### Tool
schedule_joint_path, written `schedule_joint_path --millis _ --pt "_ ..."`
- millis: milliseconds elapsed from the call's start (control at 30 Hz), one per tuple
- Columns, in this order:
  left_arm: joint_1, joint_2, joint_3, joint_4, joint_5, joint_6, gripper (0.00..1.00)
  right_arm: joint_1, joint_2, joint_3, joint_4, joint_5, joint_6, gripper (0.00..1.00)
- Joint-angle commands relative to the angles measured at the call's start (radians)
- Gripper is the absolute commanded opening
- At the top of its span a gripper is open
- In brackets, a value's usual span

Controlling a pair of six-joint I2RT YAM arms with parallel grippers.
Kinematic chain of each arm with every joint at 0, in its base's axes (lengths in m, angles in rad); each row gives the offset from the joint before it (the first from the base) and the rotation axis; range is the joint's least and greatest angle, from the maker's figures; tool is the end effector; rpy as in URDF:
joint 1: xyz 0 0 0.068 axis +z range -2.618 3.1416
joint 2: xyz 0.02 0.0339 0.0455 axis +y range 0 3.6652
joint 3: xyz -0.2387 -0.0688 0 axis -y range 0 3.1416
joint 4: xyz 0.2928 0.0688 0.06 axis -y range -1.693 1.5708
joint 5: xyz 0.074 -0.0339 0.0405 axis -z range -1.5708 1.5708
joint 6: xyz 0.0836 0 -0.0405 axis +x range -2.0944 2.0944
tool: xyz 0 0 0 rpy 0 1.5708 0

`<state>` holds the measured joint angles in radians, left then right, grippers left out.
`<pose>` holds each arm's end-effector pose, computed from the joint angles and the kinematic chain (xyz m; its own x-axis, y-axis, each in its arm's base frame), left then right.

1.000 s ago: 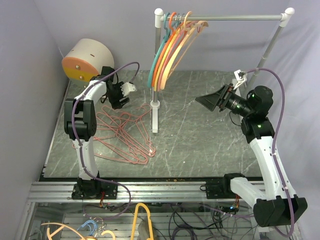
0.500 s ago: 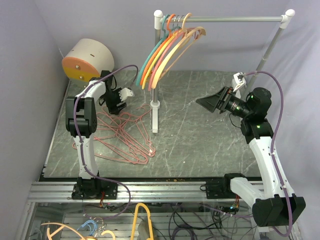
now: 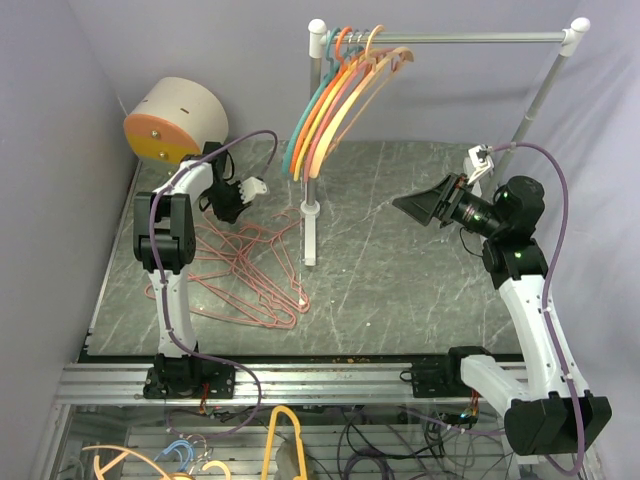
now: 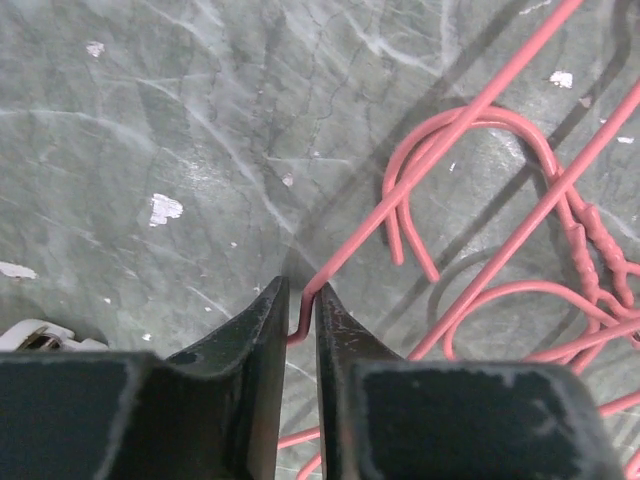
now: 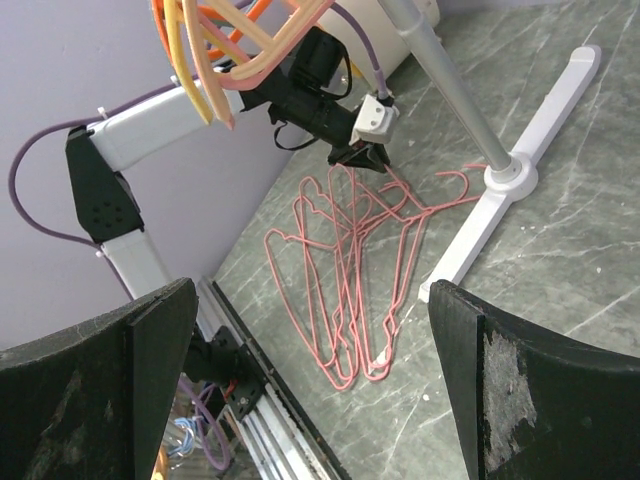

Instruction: Organize the hangers

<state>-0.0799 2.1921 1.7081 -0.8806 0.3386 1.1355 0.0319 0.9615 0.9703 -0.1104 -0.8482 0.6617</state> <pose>0.4736 -0.0658 0.0748 -0.2817 0.8806 -0.3811 0.9450 0.3233 0.0485 0.3021 0.0724 0.3587 -0.5512 0.3890 -0.7381 -0.5428 0.5047 0.6713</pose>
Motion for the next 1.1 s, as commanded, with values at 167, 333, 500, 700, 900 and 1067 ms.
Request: schedule_joint_path --millis 167,333,500,700,900,1067 --pt "0.006 -0.065 0.057 -0.139 -0.009 0.049 0.07 -0.009 -0.054 -0.053 0.001 0.025 -0.003 1.0" --pt "0.007 -0.198 0.01 -0.215 -0.033 0.115 0.07 -0.01 -0.1 -0.078 -0.04 0.056 -0.024 1.0" --pt "0.023 -0.33 -0.06 -0.273 -0.075 0.173 0.07 -0.01 -0.124 -0.109 -0.085 0.037 -0.059 1.0" --pt "0.051 -0.52 -0.138 -0.359 -0.038 0.239 0.07 -0.001 -0.294 -0.522 0.453 -0.108 0.241 1.0" --pt "0.051 -0.728 -0.217 -0.389 0.053 0.252 0.07 0.214 -0.325 -0.705 0.588 0.029 0.12 0.99" --pt "0.051 -0.824 -0.191 -0.451 0.1 0.231 0.07 0.515 -0.1 -0.64 0.629 0.211 -0.07 0.97"
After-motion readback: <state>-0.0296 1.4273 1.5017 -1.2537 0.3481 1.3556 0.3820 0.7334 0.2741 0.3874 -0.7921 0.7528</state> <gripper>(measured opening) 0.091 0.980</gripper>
